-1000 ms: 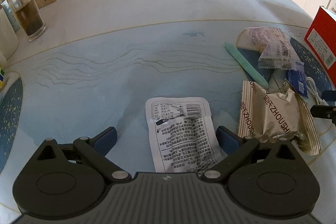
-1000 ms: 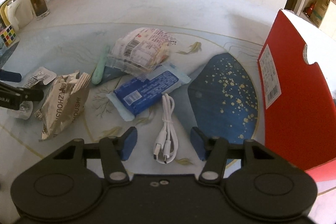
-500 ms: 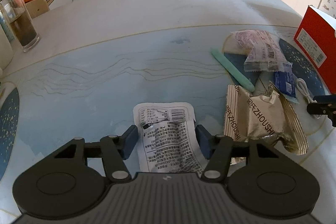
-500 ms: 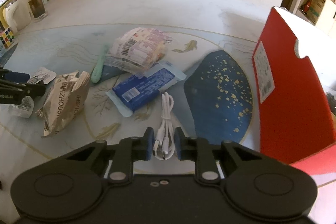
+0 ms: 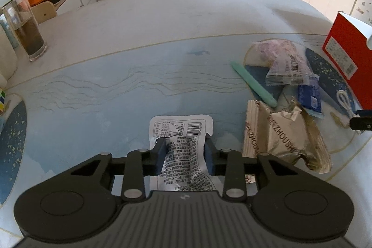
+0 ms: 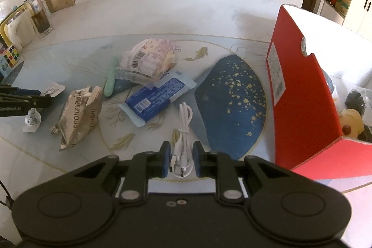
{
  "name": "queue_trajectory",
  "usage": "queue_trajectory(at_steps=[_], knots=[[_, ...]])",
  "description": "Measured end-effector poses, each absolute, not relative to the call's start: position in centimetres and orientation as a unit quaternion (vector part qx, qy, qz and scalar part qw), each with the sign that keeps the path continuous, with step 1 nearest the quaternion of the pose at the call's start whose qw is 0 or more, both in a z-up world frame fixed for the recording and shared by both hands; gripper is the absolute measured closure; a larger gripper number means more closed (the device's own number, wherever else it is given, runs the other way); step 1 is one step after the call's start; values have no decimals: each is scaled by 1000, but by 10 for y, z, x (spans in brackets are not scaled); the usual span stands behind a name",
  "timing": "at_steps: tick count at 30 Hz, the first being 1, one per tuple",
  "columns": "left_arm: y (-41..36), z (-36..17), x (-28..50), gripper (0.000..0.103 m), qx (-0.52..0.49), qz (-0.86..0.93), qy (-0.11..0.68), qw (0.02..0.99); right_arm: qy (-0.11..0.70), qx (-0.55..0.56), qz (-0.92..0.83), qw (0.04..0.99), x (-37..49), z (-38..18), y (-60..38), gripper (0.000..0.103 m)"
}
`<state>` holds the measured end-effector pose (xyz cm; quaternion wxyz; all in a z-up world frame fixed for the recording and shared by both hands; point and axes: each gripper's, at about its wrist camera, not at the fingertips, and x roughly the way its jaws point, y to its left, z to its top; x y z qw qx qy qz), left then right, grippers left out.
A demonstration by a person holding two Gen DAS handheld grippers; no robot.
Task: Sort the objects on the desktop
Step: 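Grasp the white printed packet with the left gripper while the right gripper grasps the white USB cable, then lift the white packet and cable and carry them over the shoebox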
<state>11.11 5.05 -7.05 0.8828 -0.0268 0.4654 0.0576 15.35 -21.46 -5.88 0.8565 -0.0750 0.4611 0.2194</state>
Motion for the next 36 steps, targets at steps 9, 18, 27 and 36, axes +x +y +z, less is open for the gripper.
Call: queue_trajectory(at_steps=[9,18,27,36], knots=[[69,-82,114,22,-65,58,483,872,464,-67,219,856,148,-58,-220,83],[64,-79,113,45,-52,54,484,872,464,-62,218,856,144,-56,-222,83],[67,-75,106,48,-80,52,473,876,456,-56,217,861,139,-48,-225,83],[57,-59,100,50,-85,41,461,882,447,-50,216,867,134,-34,-234,83]])
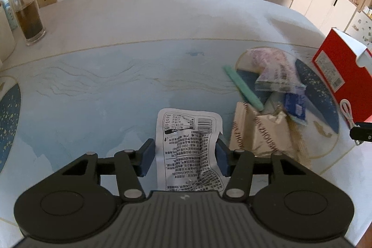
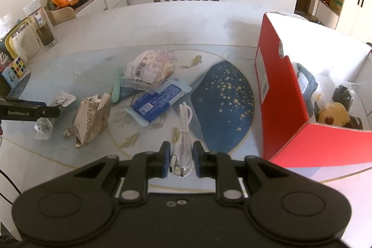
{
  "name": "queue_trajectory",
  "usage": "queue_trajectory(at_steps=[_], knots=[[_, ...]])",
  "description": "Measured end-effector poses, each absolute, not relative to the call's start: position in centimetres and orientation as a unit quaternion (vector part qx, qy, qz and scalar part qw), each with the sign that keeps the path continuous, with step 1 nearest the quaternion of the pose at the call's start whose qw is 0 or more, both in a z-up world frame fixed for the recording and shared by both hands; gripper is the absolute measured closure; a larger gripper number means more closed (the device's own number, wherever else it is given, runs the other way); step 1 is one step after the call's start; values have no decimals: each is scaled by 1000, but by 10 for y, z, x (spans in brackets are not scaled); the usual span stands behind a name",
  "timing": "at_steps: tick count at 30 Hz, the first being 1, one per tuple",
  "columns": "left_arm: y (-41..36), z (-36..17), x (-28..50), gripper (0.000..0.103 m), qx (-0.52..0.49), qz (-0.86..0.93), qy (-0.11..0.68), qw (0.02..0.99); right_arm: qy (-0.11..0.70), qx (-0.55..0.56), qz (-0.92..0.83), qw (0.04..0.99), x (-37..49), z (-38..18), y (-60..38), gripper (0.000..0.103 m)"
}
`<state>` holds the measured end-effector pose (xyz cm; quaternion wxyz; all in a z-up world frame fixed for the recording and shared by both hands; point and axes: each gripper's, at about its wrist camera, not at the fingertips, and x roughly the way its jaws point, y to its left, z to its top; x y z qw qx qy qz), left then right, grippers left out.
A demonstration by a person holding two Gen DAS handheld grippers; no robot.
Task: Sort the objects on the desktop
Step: 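Lift the white packet and cable and carry them over the shoebox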
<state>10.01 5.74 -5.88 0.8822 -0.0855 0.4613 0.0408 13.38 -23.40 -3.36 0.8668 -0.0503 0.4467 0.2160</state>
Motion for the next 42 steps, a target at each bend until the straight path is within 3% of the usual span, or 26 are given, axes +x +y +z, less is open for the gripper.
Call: queue_trajectory(at_steps=[18,42], knots=[[8,5,101,50,-78,-14,423,902,430,-21,213,877,129,8,-274,83],[-147,46,168,49,-41,-94,380,919,409,-13,195,891,159,39,-386,83]])
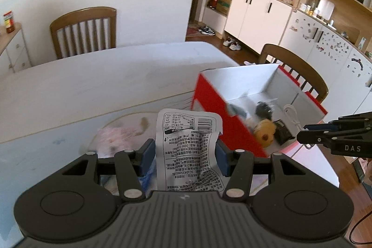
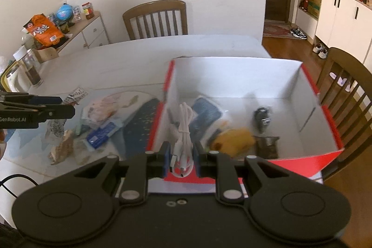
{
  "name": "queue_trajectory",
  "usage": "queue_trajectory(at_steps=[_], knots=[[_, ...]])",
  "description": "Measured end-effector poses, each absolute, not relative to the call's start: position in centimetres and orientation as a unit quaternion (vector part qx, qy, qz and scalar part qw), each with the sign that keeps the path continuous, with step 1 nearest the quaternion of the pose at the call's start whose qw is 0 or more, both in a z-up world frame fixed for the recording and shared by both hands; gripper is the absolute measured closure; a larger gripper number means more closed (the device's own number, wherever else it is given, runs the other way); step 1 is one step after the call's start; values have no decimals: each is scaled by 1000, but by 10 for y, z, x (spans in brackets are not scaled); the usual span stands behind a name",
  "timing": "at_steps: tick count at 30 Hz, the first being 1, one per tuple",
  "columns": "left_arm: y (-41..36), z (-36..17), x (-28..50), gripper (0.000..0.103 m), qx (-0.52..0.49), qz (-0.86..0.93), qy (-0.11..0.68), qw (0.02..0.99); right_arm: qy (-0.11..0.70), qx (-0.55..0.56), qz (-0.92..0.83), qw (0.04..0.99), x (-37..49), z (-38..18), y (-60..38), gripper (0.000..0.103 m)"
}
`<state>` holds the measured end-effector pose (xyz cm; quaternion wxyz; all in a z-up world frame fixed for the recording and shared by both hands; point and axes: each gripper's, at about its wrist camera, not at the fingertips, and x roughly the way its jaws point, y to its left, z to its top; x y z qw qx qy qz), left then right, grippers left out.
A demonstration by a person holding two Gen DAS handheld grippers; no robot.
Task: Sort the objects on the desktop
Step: 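Lift the white packet and cable and carry them over the shoebox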
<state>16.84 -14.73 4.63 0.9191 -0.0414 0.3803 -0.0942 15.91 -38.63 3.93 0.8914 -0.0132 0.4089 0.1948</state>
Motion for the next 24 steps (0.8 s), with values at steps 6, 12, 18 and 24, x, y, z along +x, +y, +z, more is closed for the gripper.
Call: queue_trajectory(at_steps=[6,12,18,24], knots=[[-184,50,186,49,-36,-102,376,920,406,-14,193,893,172,41,-419,83],[-214,51,196,49,-29,-107,376,920,404,-16,198,893,182,42,-443,83],[-242,49,208,49,-25,-110,378,919,403,-14,198,894,191,40,-468,83],[-269,47,220,49,-15,-119,380,917,400,-10,196,895,197,39,-489,83]])
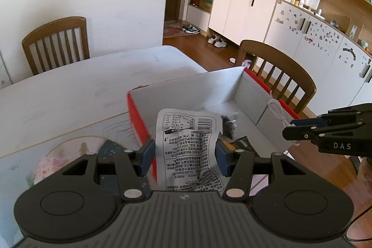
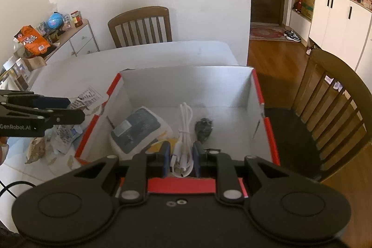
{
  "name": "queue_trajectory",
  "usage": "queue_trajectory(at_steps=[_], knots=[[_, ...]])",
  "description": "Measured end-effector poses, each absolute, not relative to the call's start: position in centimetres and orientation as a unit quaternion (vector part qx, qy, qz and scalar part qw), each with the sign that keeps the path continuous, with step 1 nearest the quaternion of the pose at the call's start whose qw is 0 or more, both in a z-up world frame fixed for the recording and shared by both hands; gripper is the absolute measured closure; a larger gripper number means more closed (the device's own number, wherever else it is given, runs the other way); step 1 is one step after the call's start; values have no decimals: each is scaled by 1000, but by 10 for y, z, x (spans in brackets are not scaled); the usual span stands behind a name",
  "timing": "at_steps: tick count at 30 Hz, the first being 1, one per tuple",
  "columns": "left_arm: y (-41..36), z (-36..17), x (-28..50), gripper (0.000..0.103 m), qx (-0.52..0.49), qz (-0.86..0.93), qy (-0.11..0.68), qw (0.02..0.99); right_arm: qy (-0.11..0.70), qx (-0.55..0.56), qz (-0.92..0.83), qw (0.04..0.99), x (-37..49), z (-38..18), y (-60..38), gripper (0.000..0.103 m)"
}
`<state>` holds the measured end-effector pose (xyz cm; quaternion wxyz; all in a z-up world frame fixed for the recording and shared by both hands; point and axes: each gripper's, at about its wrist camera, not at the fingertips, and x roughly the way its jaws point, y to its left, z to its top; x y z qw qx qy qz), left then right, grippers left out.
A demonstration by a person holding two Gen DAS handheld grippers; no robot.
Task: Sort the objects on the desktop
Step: 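Lift the white packet and cable and carry them over the shoebox, then lower the packet and cable into the shoebox and open both grippers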
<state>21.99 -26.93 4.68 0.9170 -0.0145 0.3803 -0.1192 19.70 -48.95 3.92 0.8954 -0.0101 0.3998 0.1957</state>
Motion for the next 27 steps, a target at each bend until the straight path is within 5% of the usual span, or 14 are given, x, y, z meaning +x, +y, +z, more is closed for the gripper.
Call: queue_trajectory(at_steps=[27], knots=[[-339,6,310,49,66,-145,428,890,423,-33,181,887,246,8,-509,83]])
